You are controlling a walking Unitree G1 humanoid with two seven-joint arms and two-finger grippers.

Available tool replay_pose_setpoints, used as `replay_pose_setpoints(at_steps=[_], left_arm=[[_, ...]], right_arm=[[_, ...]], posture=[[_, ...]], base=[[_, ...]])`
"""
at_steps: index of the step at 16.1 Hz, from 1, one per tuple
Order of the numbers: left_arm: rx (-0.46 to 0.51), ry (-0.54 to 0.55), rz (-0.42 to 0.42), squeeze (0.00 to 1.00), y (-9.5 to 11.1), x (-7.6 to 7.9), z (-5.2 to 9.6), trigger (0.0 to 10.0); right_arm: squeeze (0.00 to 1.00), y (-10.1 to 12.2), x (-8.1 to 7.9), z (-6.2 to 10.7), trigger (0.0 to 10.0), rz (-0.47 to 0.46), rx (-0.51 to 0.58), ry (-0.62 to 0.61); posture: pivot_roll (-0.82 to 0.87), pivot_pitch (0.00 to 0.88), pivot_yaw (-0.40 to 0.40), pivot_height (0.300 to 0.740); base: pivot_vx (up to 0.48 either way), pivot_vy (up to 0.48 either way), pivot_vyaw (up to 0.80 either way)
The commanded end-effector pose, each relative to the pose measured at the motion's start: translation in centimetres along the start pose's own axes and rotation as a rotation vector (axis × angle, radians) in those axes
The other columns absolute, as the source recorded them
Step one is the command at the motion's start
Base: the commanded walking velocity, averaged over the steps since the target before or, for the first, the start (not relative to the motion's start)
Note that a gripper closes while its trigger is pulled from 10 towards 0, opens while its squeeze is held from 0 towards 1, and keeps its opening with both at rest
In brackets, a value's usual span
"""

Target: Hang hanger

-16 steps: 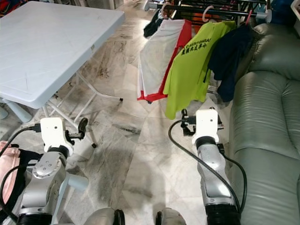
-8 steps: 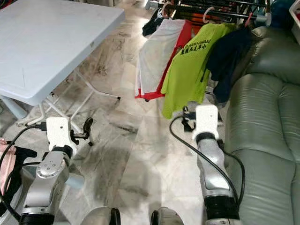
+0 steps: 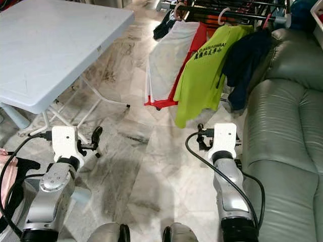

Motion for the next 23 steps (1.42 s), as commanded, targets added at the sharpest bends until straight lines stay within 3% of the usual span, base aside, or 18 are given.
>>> replay_pose_setpoints(at_steps=[1, 3, 5, 6, 10, 23], left_arm=[[0.011, 0.003, -0.045, 0.00, 0.1, -0.3, 0.3, 10.0], [0.003, 0.055, -0.056, 0.00, 0.0, -0.9, 0.3, 10.0], [-0.018, -0.016, 0.007, 0.00, -1.1, -0.9, 0.5, 10.0], [-0.035, -0.024, 0.035, 0.00, -1.4, -1.0, 0.4, 10.0], [0.040, -0.020, -0.001, 0.00, 0.8, -0.7, -0.4, 10.0], [0.084, -0.069, 0.009, 0.00, 1.8, 0.5, -0.8, 10.0]], right_arm=[[0.00, 0.3, 0.3, 0.0, 10.0, 0.022, 0.006, -0.005], [0.00, 0.3, 0.2, 0.1, 10.0, 0.045, 0.010, -0.005], [0.00, 0.0, 0.2, 0.3, 10.0, 0.106, 0.031, -0.009], [0.00, -0.1, 0.0, 0.3, 10.0, 0.059, 0.022, 0.001], [0.00, 1.8, -1.0, -0.6, 10.0, 0.087, 0.092, 0.015], [0.00, 2.1, -1.2, -1.1, 10.0, 0.052, 0.103, 0.034]], posture=[[-0.02, 0.082, -0.004, 0.740], [-0.01, 0.086, -0.012, 0.740], [0.00, 0.085, -0.023, 0.740], [-0.01, 0.091, -0.017, 0.740], [-0.03, 0.087, 0.013, 0.740], [-0.02, 0.068, 0.003, 0.740]], base=[[0.000, 0.000, 0.00], [0.000, 0.000, 0.00], [0.000, 0.000, 0.00], [0.000, 0.000, 0.00], [0.000, 0.000, 0.00], [0.421, 0.021, 0.00]])
Point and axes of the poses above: a point about 5 cm out from each wrist's last joint towards the gripper, its own z axis pointing back from the gripper into the wrist, its own y axis along the axis of the wrist's last joint, x = y × z, the point moved 2 cm from there along -z, pointing out of the wrist towards the gripper, and after that the axes turned 12 degrees about -z, right-handed, at the moved point
